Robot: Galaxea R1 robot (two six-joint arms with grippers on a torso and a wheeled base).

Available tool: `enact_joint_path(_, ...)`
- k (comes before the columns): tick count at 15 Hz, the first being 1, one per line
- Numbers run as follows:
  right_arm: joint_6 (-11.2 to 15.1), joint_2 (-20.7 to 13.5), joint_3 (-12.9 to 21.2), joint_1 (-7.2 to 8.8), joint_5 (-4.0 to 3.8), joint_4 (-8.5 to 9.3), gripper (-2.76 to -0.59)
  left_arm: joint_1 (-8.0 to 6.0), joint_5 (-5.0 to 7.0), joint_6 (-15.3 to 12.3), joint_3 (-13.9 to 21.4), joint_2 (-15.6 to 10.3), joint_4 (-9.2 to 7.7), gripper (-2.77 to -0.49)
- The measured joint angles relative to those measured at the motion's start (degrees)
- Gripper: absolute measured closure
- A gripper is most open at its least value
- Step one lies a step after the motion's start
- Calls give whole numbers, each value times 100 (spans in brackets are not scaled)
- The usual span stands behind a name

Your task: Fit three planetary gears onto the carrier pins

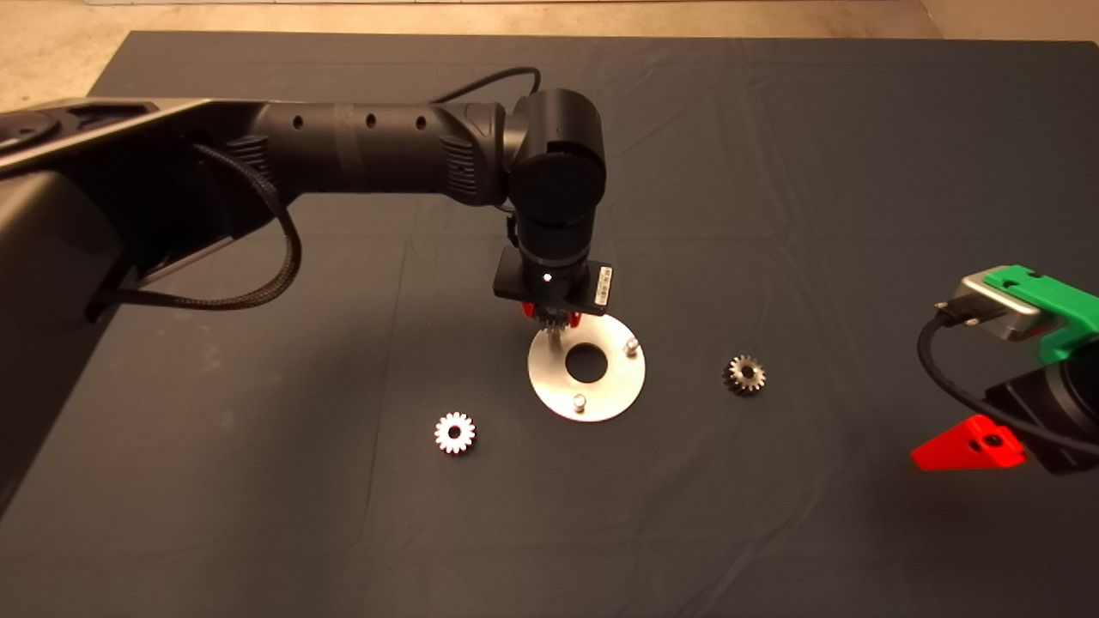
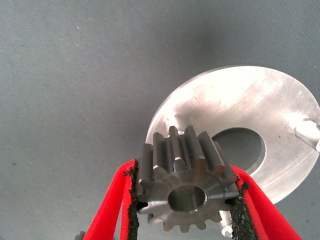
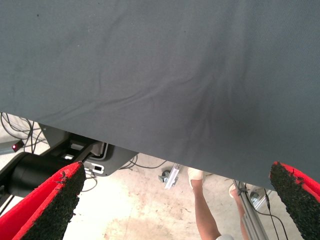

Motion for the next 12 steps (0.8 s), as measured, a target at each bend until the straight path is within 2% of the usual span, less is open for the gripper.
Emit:
enact_joint_path(6, 0, 0, 0, 0, 2, 0, -275, 1, 1, 0, 0, 2, 2, -95)
enact_joint_path(9, 0, 0, 0, 0, -1, 0, -275, 62, 0, 0, 0, 2, 2, -95)
enact_joint_path(12, 0, 0, 0, 0, 2, 0, -275, 64, 2, 0, 0, 5, 2, -95)
